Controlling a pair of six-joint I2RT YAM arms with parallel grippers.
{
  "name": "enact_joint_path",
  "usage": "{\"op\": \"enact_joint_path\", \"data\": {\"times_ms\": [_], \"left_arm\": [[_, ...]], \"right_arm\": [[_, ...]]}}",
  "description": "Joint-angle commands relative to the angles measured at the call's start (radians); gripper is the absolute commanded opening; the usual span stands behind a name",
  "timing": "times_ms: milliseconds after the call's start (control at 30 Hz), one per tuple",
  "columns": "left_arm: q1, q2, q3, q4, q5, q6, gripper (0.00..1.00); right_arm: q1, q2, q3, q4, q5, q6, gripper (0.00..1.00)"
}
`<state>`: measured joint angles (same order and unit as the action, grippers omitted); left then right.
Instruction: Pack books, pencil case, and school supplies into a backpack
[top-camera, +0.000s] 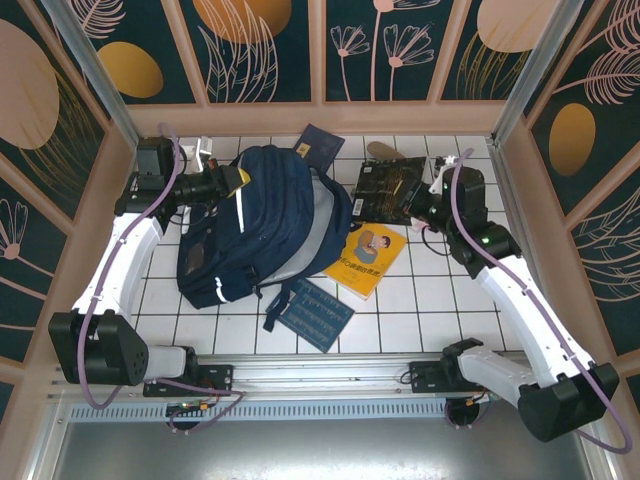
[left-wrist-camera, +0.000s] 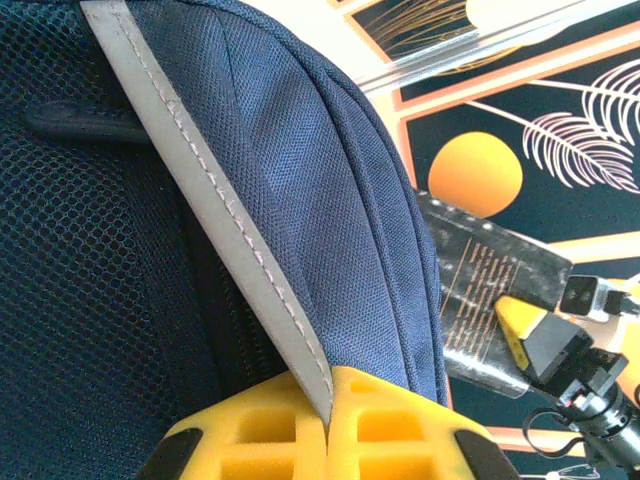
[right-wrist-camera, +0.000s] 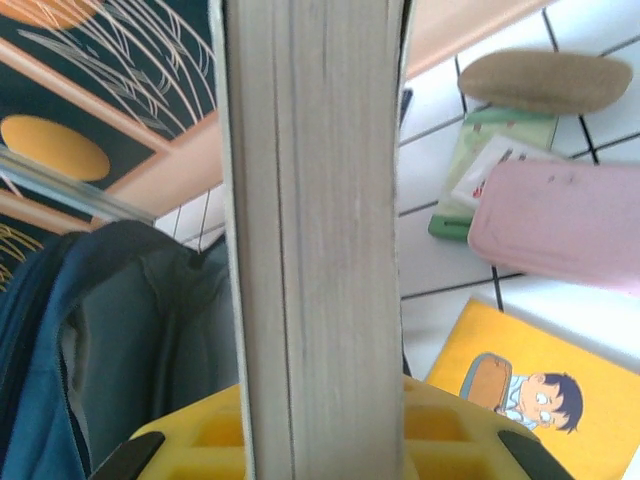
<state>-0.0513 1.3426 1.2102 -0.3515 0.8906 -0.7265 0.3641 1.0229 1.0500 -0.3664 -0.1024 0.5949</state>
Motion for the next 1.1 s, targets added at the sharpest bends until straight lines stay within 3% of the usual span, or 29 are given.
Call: {"op": "enact_joint_path", "data": {"times_ms": [0,100,200,467,667,1067], "left_arm": [[-0.001,-0.037,0.038,0.104,0.064,0.003,0.0],[-0.001,-0.037,0.021,0.118,0.066,-0.006,0.0],[-0.001,-0.037,0.015,0.127,0.069,-0.012,0.0],[-0.001,-0.041,0.017,0.164,0.096,-0.046,0.0],[-0.001,-0.039,0.017,0.227,0.125,-0.096,0.0],[-0.001,-0.044,0.02,0.282,0.149,-0.143,0.0]], "right_arm": [[0.018,-0.064,0.06,-0.016,0.13,-0.038,0.0],[0.02,-0.108,0.058,-0.017,0.174,-0.061,0.0],[0.02,-0.119,0.07,0.004,0.098,-0.066,0.0],[0.018,-0.051,0.026,0.154,-0.227,0.059,0.0],[0.036,0.133,-0.096,0.449,-0.539,0.276,0.0],[0.264,0.518,0.004,0.712,-0.495,0.349,0.0]]}}
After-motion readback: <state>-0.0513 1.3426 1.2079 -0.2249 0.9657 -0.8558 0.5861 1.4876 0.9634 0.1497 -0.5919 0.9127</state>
